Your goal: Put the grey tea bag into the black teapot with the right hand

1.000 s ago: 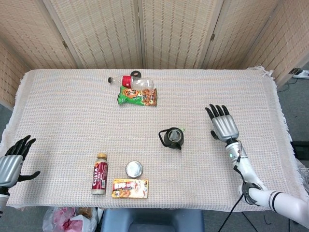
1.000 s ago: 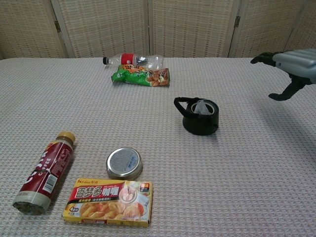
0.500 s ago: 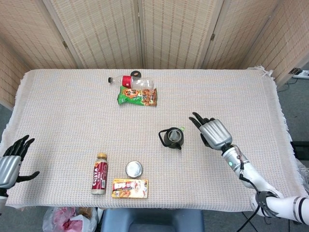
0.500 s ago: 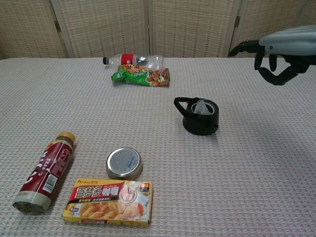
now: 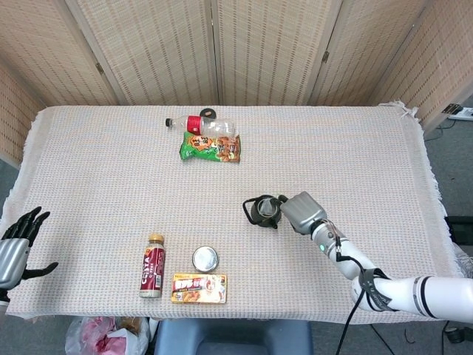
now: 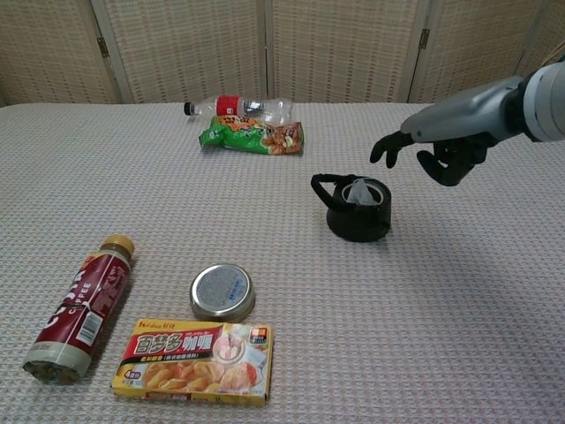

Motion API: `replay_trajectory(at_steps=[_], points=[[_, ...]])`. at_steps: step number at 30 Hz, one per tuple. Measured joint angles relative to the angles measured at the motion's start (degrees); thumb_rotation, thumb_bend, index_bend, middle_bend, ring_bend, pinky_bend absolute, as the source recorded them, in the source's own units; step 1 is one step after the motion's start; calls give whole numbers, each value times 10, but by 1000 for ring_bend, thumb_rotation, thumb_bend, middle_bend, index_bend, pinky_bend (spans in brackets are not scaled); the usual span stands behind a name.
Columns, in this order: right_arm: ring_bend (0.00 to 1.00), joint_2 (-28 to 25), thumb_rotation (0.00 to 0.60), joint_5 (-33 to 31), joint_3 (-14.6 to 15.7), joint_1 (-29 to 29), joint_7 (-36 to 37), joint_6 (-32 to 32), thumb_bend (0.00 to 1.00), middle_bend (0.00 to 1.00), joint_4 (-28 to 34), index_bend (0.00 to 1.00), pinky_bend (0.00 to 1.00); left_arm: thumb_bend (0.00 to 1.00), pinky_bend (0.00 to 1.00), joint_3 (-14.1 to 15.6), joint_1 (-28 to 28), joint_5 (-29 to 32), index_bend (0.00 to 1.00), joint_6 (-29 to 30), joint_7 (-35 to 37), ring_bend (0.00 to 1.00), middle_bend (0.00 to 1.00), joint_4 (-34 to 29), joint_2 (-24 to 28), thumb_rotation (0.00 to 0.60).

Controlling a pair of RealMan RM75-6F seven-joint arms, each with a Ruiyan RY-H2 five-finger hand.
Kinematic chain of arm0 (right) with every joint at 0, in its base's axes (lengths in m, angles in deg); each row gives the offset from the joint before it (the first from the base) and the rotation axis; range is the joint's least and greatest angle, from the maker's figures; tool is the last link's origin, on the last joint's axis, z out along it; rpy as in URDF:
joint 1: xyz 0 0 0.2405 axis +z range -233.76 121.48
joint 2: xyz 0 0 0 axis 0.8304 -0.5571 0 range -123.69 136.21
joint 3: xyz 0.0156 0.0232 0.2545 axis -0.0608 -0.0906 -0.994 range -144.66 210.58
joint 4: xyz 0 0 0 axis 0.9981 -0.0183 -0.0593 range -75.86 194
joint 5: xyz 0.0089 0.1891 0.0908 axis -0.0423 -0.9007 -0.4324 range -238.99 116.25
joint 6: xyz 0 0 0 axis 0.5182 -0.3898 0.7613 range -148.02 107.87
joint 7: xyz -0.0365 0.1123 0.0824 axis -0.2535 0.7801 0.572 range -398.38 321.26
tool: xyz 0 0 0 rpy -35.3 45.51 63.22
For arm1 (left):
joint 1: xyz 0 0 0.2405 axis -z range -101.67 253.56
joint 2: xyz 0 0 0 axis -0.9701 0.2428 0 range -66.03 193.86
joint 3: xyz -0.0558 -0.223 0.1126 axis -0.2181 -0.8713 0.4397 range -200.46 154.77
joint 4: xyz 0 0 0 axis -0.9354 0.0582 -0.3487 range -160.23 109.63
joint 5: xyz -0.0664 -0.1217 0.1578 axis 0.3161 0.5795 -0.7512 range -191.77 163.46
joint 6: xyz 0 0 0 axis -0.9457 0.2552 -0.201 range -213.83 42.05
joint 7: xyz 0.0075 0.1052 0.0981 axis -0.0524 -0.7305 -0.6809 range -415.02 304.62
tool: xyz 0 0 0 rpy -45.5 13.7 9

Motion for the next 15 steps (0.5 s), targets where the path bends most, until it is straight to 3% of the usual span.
replay_trajectory(at_steps=[8,15], points=[[831,27,600,-41,40,57,-10,1,879,157,-1,130,1000,193,177,2,0,-5,0,1,3,0,0,-2,2,600],[832,49,600,-43,55,71,0,-21,875,160,-17,169,1000,193,177,2,-2,-5,0,3,11,0,0,1,4,600]])
